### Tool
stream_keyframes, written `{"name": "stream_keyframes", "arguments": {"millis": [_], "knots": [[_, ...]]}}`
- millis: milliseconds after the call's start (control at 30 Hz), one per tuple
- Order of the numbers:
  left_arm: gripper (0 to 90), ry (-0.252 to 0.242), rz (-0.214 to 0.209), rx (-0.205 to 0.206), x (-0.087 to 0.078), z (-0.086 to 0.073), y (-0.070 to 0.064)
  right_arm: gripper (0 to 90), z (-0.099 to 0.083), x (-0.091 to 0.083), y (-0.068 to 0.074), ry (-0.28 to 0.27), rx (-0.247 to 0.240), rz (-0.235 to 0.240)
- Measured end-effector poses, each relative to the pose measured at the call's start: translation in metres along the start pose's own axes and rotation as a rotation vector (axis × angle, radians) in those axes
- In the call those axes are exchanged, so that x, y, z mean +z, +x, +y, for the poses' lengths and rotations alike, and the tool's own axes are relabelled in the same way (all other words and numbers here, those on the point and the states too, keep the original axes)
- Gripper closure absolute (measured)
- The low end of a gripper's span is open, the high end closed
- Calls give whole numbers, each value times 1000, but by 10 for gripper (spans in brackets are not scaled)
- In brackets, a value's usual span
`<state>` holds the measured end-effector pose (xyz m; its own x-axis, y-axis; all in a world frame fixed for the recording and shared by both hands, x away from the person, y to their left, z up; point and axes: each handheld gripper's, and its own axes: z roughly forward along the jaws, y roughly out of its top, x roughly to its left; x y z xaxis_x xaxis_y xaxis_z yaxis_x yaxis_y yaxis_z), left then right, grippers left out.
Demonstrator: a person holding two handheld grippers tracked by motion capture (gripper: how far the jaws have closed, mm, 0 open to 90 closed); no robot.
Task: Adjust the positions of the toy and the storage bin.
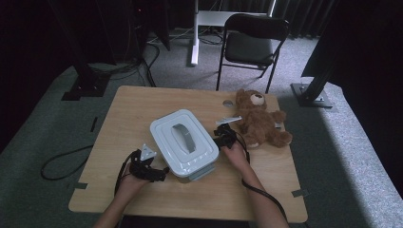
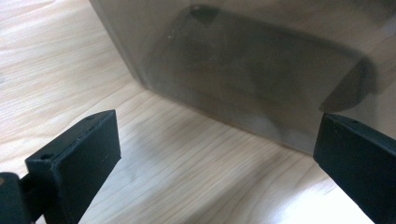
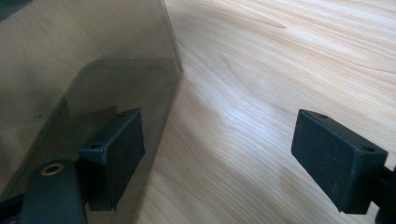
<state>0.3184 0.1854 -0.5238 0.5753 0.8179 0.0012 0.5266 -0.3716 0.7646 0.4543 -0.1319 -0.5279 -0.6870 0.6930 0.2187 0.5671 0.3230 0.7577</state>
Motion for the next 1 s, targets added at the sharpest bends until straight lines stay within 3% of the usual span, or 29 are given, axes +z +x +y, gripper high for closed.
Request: {"name": "stream_keyframes", "arguments": {"millis": [133, 267, 367, 433, 567, 867, 967, 1000], "knots": [[12, -8, -17, -20, 1, -3, 3, 143, -3, -2, -1, 15, -7, 1], [13, -19, -9, 1, -5, -6, 8, 133, -11, -4, 1, 45, -72, -64], [12, -28, -19, -10, -9, -11, 13, 142, -18, -8, 5, 34, -115, -90], [13, -32, -27, -40, -13, -15, 17, 142, -23, -13, 8, 25, -140, -112], [13, -25, -14, -56, -19, -20, 21, 135, -35, -24, 13, 2, -176, -117], [13, -55, -3, -42, -31, -25, 24, 133, -64, -51, 20, -35, -172, -103], [13, 18, -19, -64, -33, -27, 27, 132, -82, -67, 17, -42, -148, -121], [13, 18, -19, -64, -33, -27, 27, 132, -82, -67, 17, -42, -148, -121]]}}
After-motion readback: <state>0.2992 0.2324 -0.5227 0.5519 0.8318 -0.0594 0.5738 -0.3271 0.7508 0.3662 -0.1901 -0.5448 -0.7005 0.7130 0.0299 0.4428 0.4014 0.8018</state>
